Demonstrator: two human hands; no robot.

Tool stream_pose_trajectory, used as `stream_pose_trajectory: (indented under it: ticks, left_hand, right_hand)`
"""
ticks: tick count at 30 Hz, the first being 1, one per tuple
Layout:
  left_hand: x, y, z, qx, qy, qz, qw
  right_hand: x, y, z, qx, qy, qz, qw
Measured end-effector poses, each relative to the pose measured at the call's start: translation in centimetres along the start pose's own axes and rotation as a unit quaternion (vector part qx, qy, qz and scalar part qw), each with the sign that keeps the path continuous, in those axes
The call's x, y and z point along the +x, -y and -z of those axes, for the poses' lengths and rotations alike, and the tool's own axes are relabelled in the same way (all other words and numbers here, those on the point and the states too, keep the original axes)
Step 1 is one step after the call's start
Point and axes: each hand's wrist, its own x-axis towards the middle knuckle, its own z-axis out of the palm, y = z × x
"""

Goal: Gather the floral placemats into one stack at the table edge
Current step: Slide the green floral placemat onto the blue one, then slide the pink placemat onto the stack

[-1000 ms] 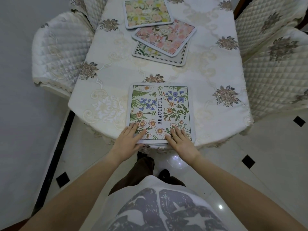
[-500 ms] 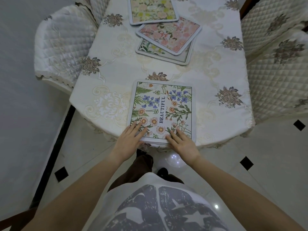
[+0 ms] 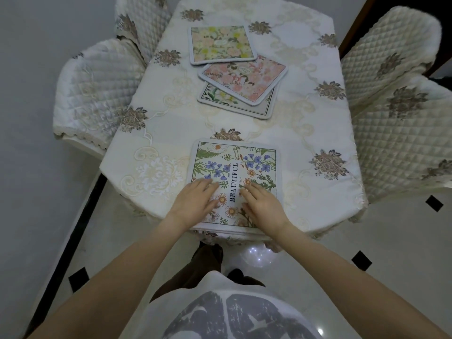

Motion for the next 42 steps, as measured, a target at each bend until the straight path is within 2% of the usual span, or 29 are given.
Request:
stream_pose_trajectory:
  ticks: [10, 17, 28, 34, 38, 42]
  left_hand:
    - [14.1, 4.6, 7.6, 0.008, -0.059, -0.027, 0.998]
    - [24.9, 8.9, 11.0, 0.024, -0.066, -0.047, 0.996]
    - [37.8, 14.6, 8.8, 0.041, -0.024, -0.033, 0.998]
    - [42.1, 16.4, 6.3, 0.055, 0.034, -0.035, 0.997]
    - [43.5, 16.9, 5.2, 0.057, 0.048, -0.059, 0.996]
    - [43.9, 17.3, 4.5, 0.080, 0.062, -0.073, 0.992]
  right_hand:
    - [13.6, -5.0, 5.1, -0.005, -0.098, -0.058, 0.993]
    - [23.9, -8.2, 6.5, -0.003, -0.111, -0.083, 0.990]
    - [35.3, -14.0, 1.2, 0.025, -0.018, -0.170, 0.985]
    - [38.5, -17.1, -2.0, -0.037, 0.041, -0.221, 0.974]
    - [39.1, -18.3, -2.5, -0.105, 0.109, -0.193, 0.969]
    - [40.0, -18.7, -1.8, -0.132, 0.136, -0.169, 0.967]
